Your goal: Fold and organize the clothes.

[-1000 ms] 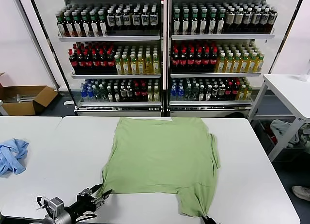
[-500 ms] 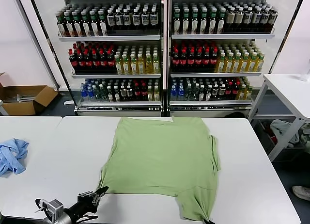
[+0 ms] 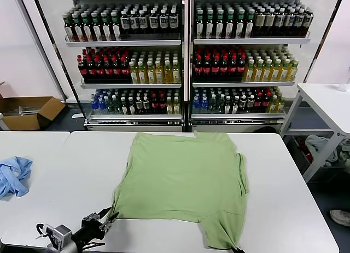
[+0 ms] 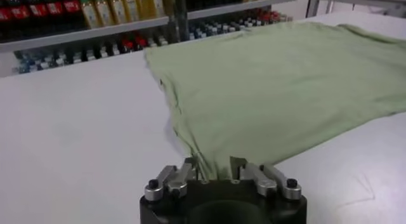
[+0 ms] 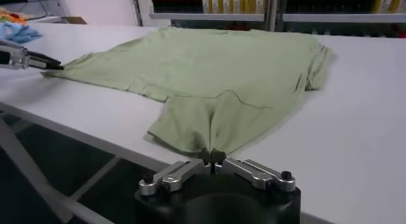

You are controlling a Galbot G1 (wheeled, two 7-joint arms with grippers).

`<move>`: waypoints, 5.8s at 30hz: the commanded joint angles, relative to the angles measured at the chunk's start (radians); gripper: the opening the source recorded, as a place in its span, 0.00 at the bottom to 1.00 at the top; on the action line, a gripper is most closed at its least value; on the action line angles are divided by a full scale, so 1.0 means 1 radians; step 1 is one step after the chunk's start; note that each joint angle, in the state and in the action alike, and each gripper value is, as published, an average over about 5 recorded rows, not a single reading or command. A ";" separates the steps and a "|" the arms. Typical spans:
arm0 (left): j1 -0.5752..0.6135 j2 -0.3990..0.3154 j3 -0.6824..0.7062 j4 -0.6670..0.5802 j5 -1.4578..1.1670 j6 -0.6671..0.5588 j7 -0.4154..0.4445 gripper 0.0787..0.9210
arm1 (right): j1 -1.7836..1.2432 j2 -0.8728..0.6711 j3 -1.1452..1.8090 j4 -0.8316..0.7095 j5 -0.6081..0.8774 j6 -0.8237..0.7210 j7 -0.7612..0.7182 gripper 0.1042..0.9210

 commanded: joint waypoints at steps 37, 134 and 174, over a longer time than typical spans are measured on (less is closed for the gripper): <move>0.184 -0.053 -0.058 -0.141 0.061 0.006 0.017 0.02 | -0.135 -0.007 0.103 0.080 0.091 0.061 -0.041 0.01; -0.364 -0.062 0.135 0.164 -0.143 0.066 -0.023 0.88 | 0.520 -0.104 -0.065 -0.179 0.202 -0.194 0.228 0.88; -0.377 -0.025 0.161 0.248 -0.172 0.119 0.025 0.17 | 0.507 -0.117 -0.126 -0.166 0.205 -0.245 0.230 0.00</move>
